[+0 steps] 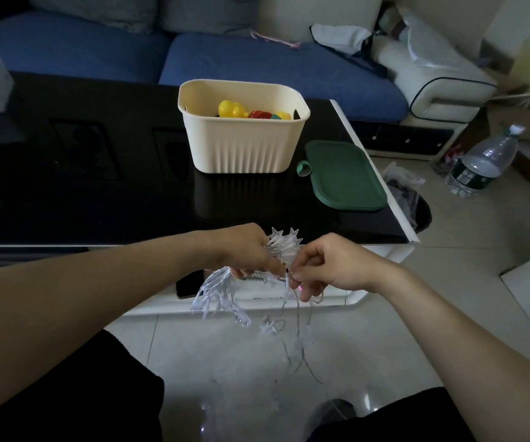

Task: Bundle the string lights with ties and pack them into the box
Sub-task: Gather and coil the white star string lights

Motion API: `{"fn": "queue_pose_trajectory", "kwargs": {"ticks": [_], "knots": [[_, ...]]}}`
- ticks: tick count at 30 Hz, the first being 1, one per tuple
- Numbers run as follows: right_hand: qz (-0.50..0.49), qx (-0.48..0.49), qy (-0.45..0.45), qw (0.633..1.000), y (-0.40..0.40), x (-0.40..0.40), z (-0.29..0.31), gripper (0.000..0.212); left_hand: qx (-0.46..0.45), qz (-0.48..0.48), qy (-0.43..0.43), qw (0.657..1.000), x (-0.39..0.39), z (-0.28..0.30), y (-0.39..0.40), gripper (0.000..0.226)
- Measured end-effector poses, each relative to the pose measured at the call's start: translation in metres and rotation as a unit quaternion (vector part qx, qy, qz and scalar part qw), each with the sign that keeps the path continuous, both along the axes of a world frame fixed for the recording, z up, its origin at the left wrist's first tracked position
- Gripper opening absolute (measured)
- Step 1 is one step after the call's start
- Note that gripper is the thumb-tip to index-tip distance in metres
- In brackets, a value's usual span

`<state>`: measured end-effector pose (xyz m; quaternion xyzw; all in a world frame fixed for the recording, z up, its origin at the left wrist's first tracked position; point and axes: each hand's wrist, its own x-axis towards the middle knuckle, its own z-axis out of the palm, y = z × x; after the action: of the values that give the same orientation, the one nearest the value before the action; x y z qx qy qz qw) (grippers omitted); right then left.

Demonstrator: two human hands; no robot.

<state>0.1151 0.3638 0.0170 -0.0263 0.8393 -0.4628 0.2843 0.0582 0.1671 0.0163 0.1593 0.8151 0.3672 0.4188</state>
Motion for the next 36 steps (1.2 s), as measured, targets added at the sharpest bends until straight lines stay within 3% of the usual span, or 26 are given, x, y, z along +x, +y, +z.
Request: {"fn": "queue_pose_trajectory", "kwargs": {"ticks": [4, 10, 13, 20, 27, 33, 36], "knots": [[0.001, 0.004, -0.013, 1.000, -0.001, -0.002, -0.001, 0.009, -0.001, 0.005, -0.003, 1.000, -0.001, 0.000, 0.000, 0.041], [0.023, 0.013, -0.024, 0.999, -0.001, -0.003, -0.002, 0.006, -0.001, 0.015, 0.000, 1.000, 0.000, -0.001, 0.001, 0.033], [0.038, 0.012, -0.029, 0.999, 0.003, -0.003, -0.003, 0.020, 0.015, 0.029, -0.008, 0.999, 0.000, -0.001, 0.000, 0.028], [0.027, 0.044, 0.018, 0.999, 0.006, -0.006, -0.007, 0.015, 0.039, 0.026, -0.027, 0.999, -0.001, 0.002, 0.000, 0.030], [0.019, 0.057, 0.065, 0.996, 0.005, -0.007, -0.012, 0.015, 0.058, 0.041, -0.042, 0.997, -0.003, 0.003, -0.002, 0.012], [0.059, 0.099, 0.030, 0.993, 0.001, -0.002, -0.003, 0.026, 0.069, 0.034, -0.047, 0.996, -0.002, 0.003, -0.002, 0.032], [0.045, 0.067, -0.025, 0.996, -0.001, -0.001, -0.005, 0.032, 0.076, 0.019, -0.038, 0.996, -0.001, 0.004, -0.003, 0.027]]}}
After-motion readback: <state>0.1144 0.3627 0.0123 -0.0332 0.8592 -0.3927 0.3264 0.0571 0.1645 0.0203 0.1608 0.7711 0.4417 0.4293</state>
